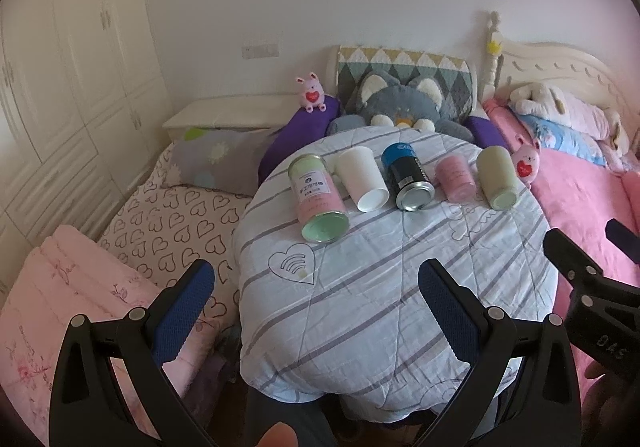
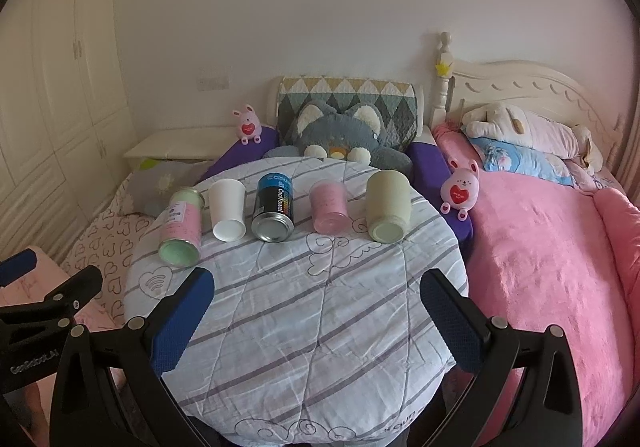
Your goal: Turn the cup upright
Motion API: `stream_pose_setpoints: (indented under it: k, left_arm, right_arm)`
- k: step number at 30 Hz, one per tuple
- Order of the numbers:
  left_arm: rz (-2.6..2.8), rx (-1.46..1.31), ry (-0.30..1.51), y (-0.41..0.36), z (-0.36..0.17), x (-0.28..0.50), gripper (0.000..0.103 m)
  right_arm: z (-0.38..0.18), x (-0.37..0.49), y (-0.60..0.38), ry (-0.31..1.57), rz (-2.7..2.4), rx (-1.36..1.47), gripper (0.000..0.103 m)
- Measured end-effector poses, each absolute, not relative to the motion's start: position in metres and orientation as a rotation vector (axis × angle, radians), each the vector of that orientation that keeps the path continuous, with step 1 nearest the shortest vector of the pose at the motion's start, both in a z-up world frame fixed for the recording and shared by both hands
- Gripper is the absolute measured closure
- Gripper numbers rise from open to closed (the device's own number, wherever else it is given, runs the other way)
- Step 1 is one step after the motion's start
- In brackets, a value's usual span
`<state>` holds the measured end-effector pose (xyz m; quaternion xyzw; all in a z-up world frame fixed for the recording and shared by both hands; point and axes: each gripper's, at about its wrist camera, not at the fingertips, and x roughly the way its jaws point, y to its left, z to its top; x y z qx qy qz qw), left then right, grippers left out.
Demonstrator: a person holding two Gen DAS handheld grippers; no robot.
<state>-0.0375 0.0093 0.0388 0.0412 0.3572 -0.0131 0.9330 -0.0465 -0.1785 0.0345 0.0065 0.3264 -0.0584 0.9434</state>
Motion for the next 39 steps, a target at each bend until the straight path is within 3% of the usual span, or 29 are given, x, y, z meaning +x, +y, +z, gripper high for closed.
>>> stream_pose_setpoints:
  k: [39]
  left_arm:
    - [0.023,0.065,0.77,0.024,0.025,-0.01,0.0]
  right_arm:
    - [0.027,-0.02,-0.169,0.705,-0.071,-0.019,0.0]
